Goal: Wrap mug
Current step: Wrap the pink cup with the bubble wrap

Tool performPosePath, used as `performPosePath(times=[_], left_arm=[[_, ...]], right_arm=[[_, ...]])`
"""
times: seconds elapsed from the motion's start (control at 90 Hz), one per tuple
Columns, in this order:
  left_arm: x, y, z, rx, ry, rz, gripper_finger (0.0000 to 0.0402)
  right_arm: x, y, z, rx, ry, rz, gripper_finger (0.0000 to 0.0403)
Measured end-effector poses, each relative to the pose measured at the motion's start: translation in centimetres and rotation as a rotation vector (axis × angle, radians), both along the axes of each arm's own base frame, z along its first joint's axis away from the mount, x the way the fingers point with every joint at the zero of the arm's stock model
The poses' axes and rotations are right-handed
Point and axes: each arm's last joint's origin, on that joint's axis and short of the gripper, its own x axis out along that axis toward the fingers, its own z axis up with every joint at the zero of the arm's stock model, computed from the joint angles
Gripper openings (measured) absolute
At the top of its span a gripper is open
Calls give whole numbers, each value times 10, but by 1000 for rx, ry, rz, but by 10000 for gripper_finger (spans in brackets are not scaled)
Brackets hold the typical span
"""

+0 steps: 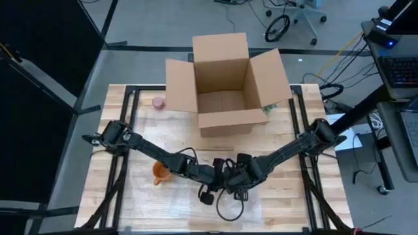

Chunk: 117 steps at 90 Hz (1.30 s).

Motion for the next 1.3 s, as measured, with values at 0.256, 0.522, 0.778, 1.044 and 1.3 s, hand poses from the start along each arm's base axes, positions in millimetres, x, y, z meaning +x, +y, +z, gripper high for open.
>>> performPosePath(times=[0.256,0.522,0.778,1.044,1.3], left_arm=[[0,0,-1,-1,4,-4,56],[0,0,-2,-3,8,-9,56],[-1,0,-2,-4,6,-10,56],[-1,-1,-3,-3,4,-17,56],[-3,-1,-9,7,36,-28,56]], right_arm=[[-9,-3,24,21,-73,11,224],[-18,-6,42,64,-107,30,224],[-17,7,42,82,-152,80,155],[2,18,11,32,-144,95,41],[7,23,-5,4,-112,105,18]])
